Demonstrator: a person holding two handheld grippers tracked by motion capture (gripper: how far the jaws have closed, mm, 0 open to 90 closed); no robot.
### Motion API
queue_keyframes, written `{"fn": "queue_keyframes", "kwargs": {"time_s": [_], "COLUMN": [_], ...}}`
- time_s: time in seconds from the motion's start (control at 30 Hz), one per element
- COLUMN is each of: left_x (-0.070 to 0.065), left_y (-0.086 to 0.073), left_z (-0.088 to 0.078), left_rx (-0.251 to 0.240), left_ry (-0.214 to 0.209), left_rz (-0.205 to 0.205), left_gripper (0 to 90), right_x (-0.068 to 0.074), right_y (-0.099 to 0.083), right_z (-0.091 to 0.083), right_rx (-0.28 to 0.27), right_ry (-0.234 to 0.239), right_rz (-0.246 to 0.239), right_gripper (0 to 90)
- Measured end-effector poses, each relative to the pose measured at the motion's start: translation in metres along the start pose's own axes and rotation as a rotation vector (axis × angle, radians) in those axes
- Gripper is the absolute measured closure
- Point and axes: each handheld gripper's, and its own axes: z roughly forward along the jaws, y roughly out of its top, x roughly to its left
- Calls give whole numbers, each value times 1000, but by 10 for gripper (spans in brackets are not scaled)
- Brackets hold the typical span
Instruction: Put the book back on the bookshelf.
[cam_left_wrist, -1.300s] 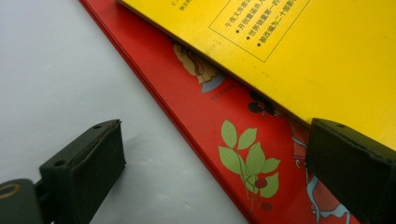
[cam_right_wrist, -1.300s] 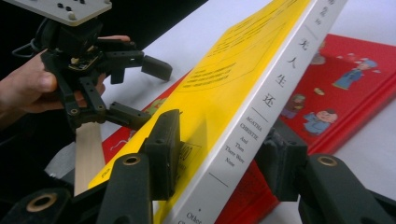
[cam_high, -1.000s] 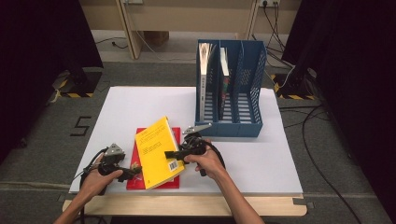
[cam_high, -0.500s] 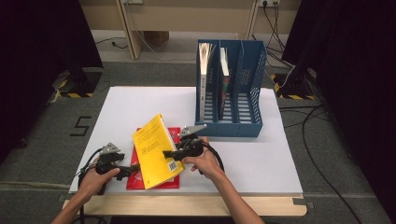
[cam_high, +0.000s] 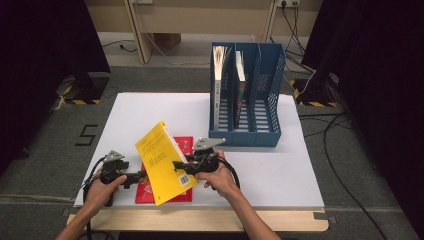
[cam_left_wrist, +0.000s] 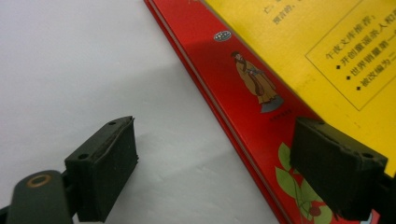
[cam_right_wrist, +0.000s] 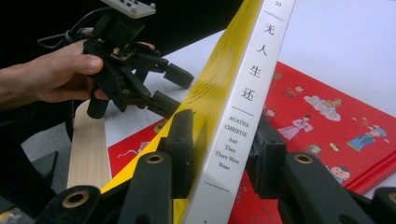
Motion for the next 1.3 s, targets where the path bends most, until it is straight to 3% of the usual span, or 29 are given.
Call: {"fn": "queue_keyframes", "kwargs": {"time_s": [0.13,0.27,0.4,0.63,0.8,0.97,1.03,1.13,1.3], "left_x": [1,4,7,5,1,-3,-4,-7,-5], "left_y": [0,2,4,5,6,6,5,3,2], "left_z": [2,3,3,2,1,1,2,5,5], "left_rx": [-14,-32,-34,-25,-50,-76,-64,-49,-55], "left_ry": [-1,-2,-13,-31,-71,-95,-100,-78,-70], "left_rz": [-7,-56,-92,-92,-83,-89,-79,-62,-78], "left_gripper": [143,161,154,162,297,379,429,464,493], "right_x": [4,8,10,12,10,7,6,3,-4], "right_y": [-1,-1,-3,-5,-6,-5,-5,-3,-1], "right_z": [-3,-4,-6,-8,-10,-11,-11,-6,6], "right_rx": [-23,-24,-46,-72,-90,-50,-39,-3,44], "right_ry": [22,7,4,13,37,45,52,68,78], "right_rz": [-33,-62,-62,-86,-95,-90,-79,-52,-15], "right_gripper": [666,669,676,678,670,622,619,601,572]}}
